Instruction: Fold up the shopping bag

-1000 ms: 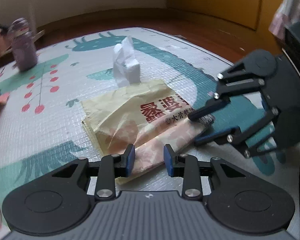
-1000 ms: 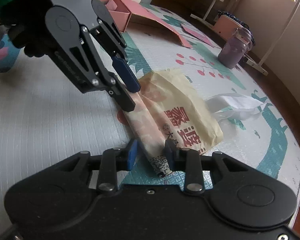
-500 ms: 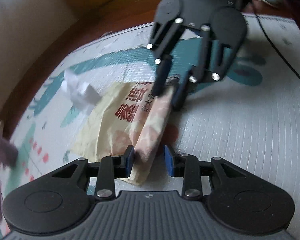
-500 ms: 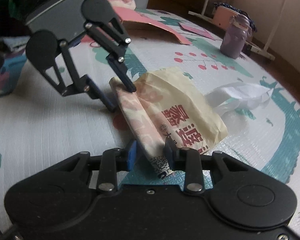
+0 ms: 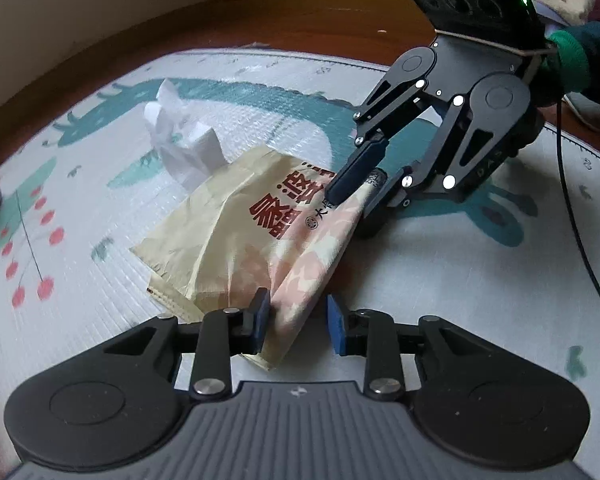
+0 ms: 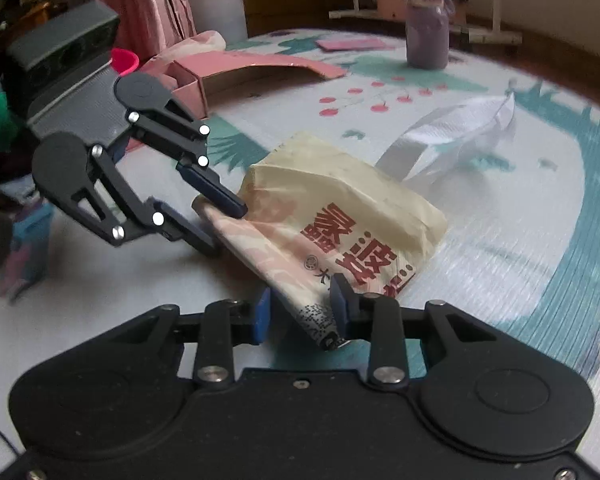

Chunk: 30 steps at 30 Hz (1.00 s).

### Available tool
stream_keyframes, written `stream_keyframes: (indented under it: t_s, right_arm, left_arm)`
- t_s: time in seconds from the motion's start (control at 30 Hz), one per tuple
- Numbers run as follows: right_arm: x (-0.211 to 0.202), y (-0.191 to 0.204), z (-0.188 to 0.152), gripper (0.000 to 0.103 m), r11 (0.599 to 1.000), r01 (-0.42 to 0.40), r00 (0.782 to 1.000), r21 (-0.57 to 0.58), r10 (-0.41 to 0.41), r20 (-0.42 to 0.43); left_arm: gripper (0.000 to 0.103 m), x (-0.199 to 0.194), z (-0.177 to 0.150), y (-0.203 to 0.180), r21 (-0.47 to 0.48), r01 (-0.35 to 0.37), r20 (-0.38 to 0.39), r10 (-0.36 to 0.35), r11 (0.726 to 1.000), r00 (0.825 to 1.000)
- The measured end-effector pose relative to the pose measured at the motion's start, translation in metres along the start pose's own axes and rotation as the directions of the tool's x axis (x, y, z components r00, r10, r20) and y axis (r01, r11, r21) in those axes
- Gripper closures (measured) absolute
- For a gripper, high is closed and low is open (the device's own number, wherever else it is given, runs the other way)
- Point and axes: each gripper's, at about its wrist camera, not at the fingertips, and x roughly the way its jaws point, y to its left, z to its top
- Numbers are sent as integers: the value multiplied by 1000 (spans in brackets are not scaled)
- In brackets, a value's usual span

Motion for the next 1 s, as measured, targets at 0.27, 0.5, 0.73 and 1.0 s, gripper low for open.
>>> stream_keyframes:
  t_s: [0.27, 0.5, 0.73, 1.0]
  right_arm:
    - [-6, -19, -11, 75, 956, -110, 994, 271, 104, 35]
    - [-6, -29, -22, 80, 892, -143, 989, 429, 109, 102]
    - [-5, -35, -18, 81, 871, -131, 988, 473, 76, 135]
    - [-4, -34, -12, 81, 910, -45, 988, 411, -20, 152]
  left_arm:
    - [72, 1, -6, 53, -485, 168, -3, -194, 858, 981]
    - [71, 1, -23, 64, -661, 187, 87, -173, 726, 981]
    - [71, -8, -46, 66, -775, 211, 192, -95, 596, 977]
    - [72, -9, -28, 49, -745, 60, 145, 73, 664, 987]
